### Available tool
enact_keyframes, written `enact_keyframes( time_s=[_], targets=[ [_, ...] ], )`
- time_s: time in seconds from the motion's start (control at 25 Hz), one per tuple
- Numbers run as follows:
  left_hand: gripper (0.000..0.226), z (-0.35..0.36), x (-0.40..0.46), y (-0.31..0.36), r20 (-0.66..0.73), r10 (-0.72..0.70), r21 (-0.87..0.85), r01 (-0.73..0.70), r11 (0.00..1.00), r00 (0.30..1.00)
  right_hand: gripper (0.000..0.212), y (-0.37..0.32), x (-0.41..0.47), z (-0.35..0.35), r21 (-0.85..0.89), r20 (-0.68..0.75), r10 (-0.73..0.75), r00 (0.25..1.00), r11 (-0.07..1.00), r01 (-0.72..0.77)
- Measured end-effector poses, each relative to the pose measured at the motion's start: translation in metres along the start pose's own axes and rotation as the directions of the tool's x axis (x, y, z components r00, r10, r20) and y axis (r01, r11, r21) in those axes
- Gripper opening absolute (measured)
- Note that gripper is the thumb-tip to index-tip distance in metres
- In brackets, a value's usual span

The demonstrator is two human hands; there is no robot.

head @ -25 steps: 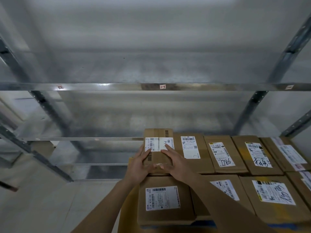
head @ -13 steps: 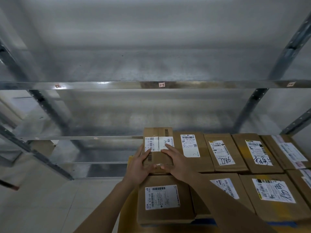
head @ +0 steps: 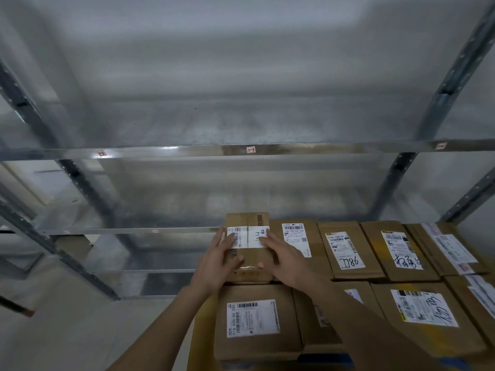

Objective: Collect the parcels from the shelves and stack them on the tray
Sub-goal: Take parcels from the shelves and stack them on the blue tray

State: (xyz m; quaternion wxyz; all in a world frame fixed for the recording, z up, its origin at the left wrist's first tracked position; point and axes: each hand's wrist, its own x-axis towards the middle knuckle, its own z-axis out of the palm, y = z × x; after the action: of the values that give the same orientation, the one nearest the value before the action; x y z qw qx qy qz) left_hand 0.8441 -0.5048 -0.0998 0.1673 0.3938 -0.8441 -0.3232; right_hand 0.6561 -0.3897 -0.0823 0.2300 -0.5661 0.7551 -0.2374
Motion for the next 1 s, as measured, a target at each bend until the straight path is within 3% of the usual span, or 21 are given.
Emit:
enact_keyframes(
  time_s=[0.16,0.32,0.6,0.76,1.0],
  targets=[
    [0.066,-0.018,0.001,0.036,-0.016,0.09,0.111,-0.088,0.99,0.996,0.069,-0.013,-0.024,-0.048,-0.078,-0.04,-0.012,0.999,0.997,0.009],
    [0.063,-0.021,0.003,0.086,-0.015,0.178,0.146,-0.174,0.974,0.984,0.072,-0.012,-0.056,-0.091,-0.184,-0.131,0.099,0.986,0.975,-0.122],
    [0.065,0.006,-0.023,0.171,0.087,0.369,0.059,-0.375,0.925,0.925,0.075,-0.002,-0.168,-0.148,-0.261,-0.247,0.276,0.929,0.904,-0.339],
    [0.065,0.034,-0.057,0.227,0.149,0.493,-0.016,-0.496,0.868,0.857,0.078,0.003,-0.251,-0.173,-0.306,-0.314,0.351,0.882,0.843,-0.443],
    [0.068,0.081,-0.097,0.325,0.215,0.615,-0.123,-0.603,0.788,0.759,0.076,0.02,-0.366,-0.223,-0.256,-0.448,0.457,0.768,0.758,-0.6]
  ],
)
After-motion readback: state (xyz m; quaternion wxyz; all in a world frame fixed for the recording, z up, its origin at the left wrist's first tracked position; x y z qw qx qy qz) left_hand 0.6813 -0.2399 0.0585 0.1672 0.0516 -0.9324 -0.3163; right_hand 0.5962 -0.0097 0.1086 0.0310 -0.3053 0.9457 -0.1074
